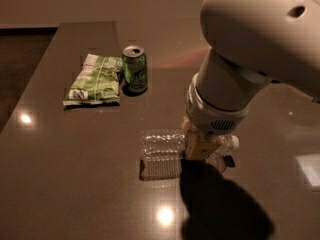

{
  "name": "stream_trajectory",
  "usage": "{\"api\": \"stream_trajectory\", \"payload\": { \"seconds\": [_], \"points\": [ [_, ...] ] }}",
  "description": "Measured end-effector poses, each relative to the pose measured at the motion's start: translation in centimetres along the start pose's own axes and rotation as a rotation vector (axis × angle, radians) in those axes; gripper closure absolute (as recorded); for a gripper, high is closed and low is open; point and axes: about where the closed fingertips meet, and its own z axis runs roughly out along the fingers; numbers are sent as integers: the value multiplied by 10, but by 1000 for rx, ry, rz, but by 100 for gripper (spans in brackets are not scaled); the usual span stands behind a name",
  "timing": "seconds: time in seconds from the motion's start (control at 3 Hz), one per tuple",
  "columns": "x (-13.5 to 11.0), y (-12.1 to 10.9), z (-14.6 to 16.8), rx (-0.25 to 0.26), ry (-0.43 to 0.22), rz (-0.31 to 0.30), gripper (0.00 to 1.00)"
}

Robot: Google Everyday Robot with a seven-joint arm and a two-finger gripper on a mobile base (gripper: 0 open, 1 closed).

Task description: Pick water bottle

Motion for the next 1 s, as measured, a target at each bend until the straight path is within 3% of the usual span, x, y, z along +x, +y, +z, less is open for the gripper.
{"api": "stream_trajectory", "payload": {
  "seconds": [0.33, 0.67, 1.0],
  "points": [
    [-1, -5, -31, 15, -38, -9, 100],
    [-8, -13, -77, 55, -86, -50, 100],
    [-10, -13, -80, 64, -87, -54, 100]
  ]
}}
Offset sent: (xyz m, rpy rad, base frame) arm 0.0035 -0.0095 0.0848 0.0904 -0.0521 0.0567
